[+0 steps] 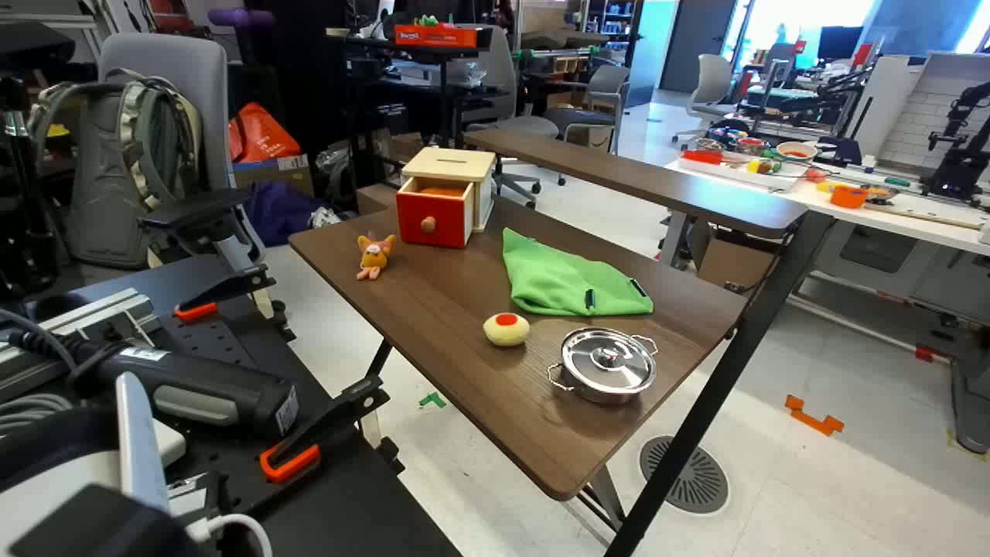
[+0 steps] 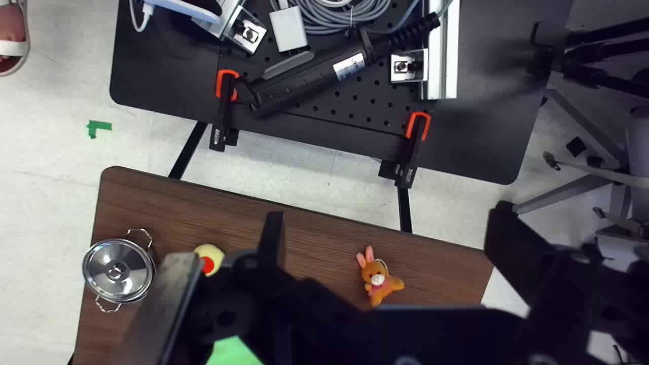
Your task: Uncover the pot
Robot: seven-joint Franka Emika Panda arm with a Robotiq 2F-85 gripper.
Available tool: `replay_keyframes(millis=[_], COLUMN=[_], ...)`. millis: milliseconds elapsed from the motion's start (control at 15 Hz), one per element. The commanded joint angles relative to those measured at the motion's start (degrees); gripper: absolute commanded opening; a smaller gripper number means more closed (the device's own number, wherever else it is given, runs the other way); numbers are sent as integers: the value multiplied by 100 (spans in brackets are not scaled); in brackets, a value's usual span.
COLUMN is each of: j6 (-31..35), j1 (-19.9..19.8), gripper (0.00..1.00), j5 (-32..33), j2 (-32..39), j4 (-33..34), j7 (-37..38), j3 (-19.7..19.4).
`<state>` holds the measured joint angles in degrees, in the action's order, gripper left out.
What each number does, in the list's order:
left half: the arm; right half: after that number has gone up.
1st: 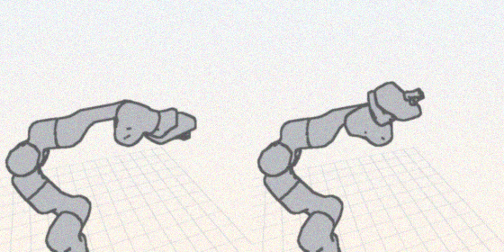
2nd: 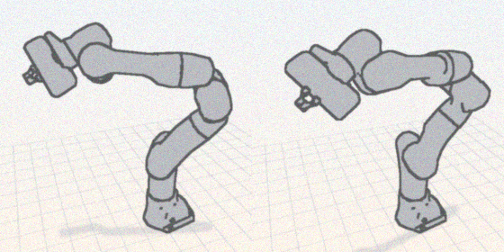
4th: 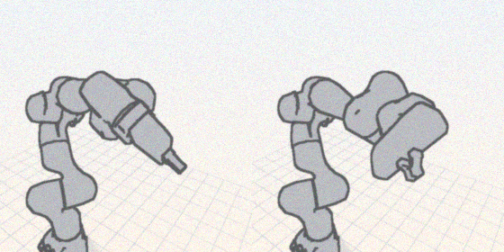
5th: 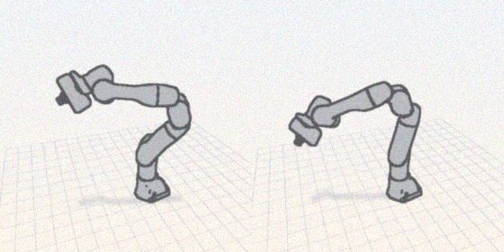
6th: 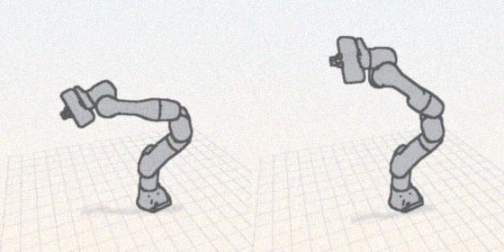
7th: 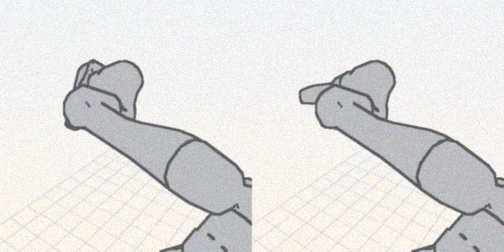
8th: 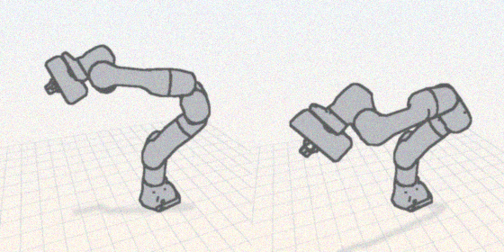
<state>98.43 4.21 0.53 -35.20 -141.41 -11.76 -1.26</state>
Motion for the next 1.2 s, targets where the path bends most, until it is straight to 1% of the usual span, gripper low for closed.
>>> replay_keyframes(millis=[0, 800, 867, 933, 1133], j6=[-7, -7, 225, 609, 1233], j1=[-6, -6, -20, -43, -90], gripper=[100, 100, 100, 100, 100], j5=[-3, -3, -17, -67, -61], j2=[2, 2, 8, 15, 236], j4=[13, 20, -29, -86, -16], j7=[-1, -1, 24, 96, 111], j3=[6, 6, -7, -26, -97])
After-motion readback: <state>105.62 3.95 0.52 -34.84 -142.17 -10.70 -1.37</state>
